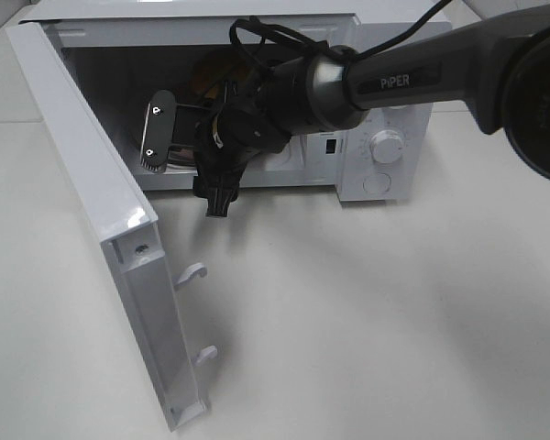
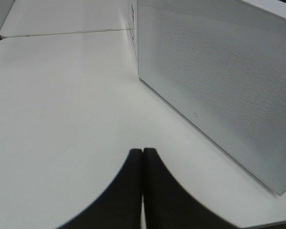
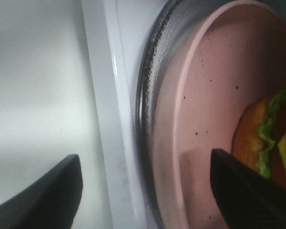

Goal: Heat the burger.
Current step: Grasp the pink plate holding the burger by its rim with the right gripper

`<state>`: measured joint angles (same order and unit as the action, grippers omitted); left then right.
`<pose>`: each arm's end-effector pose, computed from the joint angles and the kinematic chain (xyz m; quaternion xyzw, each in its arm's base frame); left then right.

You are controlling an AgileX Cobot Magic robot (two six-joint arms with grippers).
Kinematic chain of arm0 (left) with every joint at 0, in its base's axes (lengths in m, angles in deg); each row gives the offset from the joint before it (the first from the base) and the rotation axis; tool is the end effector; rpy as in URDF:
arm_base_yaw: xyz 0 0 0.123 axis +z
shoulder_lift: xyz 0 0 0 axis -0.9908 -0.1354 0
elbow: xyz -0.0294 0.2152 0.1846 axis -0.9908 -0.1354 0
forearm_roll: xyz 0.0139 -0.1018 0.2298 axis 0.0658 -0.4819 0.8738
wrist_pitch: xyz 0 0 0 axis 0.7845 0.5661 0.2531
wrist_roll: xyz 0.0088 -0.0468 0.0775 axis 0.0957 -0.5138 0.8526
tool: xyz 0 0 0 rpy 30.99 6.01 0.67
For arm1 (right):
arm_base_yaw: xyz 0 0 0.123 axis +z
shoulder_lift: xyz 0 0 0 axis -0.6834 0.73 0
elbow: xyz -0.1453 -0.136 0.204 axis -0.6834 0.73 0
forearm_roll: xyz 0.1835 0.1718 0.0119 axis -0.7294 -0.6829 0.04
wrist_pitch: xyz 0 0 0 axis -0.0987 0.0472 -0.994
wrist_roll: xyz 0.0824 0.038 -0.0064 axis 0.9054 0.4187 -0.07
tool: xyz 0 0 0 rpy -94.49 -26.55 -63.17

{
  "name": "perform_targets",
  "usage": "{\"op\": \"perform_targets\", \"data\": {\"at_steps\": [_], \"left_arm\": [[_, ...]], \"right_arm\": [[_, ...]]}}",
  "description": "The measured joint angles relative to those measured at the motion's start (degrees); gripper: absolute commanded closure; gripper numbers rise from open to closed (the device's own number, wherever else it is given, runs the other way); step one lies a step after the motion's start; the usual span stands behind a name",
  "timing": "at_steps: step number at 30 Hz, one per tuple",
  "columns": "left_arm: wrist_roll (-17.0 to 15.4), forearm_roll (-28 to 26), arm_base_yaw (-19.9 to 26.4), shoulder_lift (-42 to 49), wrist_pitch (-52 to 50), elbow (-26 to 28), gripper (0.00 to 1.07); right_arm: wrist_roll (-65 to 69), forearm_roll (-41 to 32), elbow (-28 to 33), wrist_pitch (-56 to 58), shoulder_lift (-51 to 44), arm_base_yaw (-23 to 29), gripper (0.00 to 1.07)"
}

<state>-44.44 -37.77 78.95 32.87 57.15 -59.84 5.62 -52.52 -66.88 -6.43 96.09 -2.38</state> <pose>-0.0059 -0.0085 0.2788 0.0633 0.8444 -0.0477 0.5298 0.3979 0.3297 0.1268 -0.6711 0.6166 -0.1065 0.3976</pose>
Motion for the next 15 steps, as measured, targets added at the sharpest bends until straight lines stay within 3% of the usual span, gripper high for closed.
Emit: {"op": "perform_targets", "data": {"at_steps": [7, 15], "left_arm": [[0.0, 0.0, 0.0, 0.0, 0.0, 0.0, 1.07], [0.0, 0.0, 0.0, 0.0, 0.0, 0.0, 1.07]], "right_arm": [[0.0, 0.0, 0.0, -2.1, 0.1, -1.1, 0.37], [1.0, 0.0, 0.0, -2.2, 1.8, -2.9, 0.49]]}}
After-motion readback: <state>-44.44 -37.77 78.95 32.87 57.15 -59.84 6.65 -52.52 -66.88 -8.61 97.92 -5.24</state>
